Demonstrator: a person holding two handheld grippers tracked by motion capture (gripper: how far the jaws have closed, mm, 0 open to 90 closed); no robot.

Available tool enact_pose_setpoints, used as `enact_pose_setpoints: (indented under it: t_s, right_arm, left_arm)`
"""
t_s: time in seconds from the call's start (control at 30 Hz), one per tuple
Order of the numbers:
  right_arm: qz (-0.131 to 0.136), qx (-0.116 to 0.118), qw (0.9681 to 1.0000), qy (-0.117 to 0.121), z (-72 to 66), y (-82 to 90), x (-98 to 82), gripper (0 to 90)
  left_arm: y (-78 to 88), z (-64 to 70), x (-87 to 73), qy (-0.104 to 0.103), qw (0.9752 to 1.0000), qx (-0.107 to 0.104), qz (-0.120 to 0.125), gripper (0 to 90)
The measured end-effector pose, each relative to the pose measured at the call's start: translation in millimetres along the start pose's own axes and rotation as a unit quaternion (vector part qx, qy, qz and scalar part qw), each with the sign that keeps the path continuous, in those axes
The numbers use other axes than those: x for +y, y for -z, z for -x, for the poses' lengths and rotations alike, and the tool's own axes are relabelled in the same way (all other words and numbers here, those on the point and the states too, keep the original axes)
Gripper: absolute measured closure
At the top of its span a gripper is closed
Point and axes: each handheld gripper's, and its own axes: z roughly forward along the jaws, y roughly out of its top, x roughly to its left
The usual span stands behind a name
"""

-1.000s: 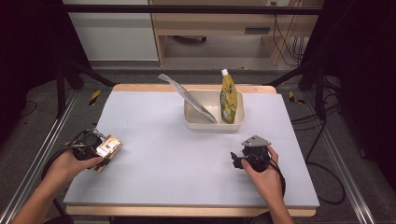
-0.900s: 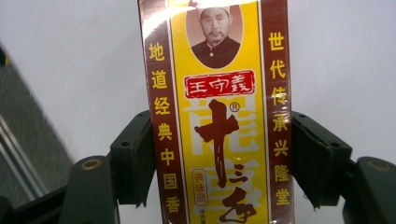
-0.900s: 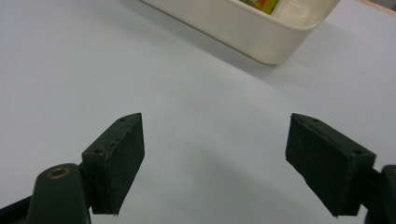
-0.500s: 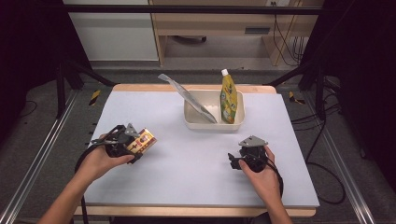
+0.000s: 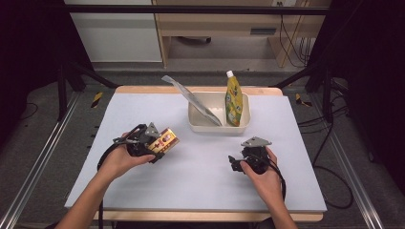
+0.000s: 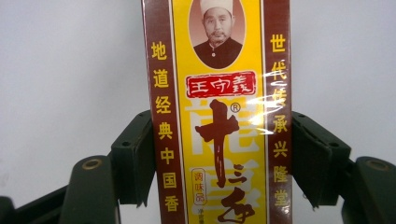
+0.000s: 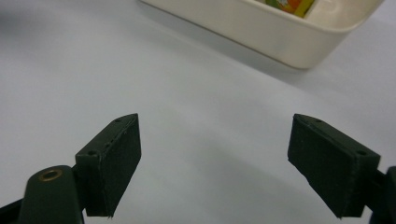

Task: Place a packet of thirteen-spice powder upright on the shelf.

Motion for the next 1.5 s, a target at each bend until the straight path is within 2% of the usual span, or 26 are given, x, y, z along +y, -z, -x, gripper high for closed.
enact_pose_setpoints:
  t_s: [0.23,0.33,0.43,0.63,0.73,0.83,0.93,1.13,1.23,1.3,1.4,1.5]
  right_arm:
    - [0.017,0.034,0.9991,0.018,-15.2,-1.4,28.0,17.2]
    - [0.021,0.049,0.9985,0.013,-23.4,-4.9,42.6,18.8]
    - [0.027,0.064,0.9976,0.007,-30.9,-8.4,55.1,21.6]
    - [0.031,0.086,0.9957,0.008,-38.4,-12.6,71.0,26.3]
    - [0.037,0.112,0.9930,-0.005,-40.7,-14.5,72.4,26.4]
    - [0.041,0.121,0.9918,0.001,-45.3,-14.8,72.2,26.6]
    - [0.055,0.145,0.9878,-0.016,-48.8,-10.8,72.7,28.1]
    - [0.059,0.165,0.9842,-0.022,-56.7,-11.4,70.3,31.4]
    - [0.052,0.166,0.9846,-0.018,-58.6,-14.6,68.7,32.3]
    - [0.049,0.177,0.9827,-0.023,-59.3,-16.5,67.8,32.3]
    - [0.042,0.183,0.9820,-0.019,-61.7,-19.9,67.2,32.0]
    - [0.037,0.198,0.9792,-0.023,-64.2,-21.6,67.3,32.0]
  left_arm:
    - [-5.1,7.2,2.6,-0.019,0.9998,0.005,0.002,31.2]
    - [-6.5,10.4,3.2,-0.028,0.9995,0.012,-0.002,31.2]
    - [-8.3,15.0,3.7,-0.031,0.9995,0.011,0.002,31.3]
    - [-7.3,21.3,6.2,-0.041,0.9990,0.013,0.013,31.3]
    - [-8.6,27.4,6.9,-0.048,0.9987,0.014,0.014,31.4]
    - [-13.2,36.0,8.9,-0.061,0.9980,0.012,0.012,31.4]
    - [-16.2,44.6,10.4,-0.075,0.9970,0.011,0.011,31.4]
    - [-18.9,57.7,11.0,-0.103,0.9945,0.016,0.007,31.5]
    - [-19.7,59.9,10.4,-0.100,0.9947,0.016,0.017,31.5]
    - [-19.5,59.9,10.5,-0.103,0.9943,0.020,0.020,31.5]
    - [-18.5,59.6,11.2,-0.103,0.9941,0.024,0.027,31.5]
    - [-18.0,60.5,12.2,-0.105,0.9936,0.027,0.033,31.5]
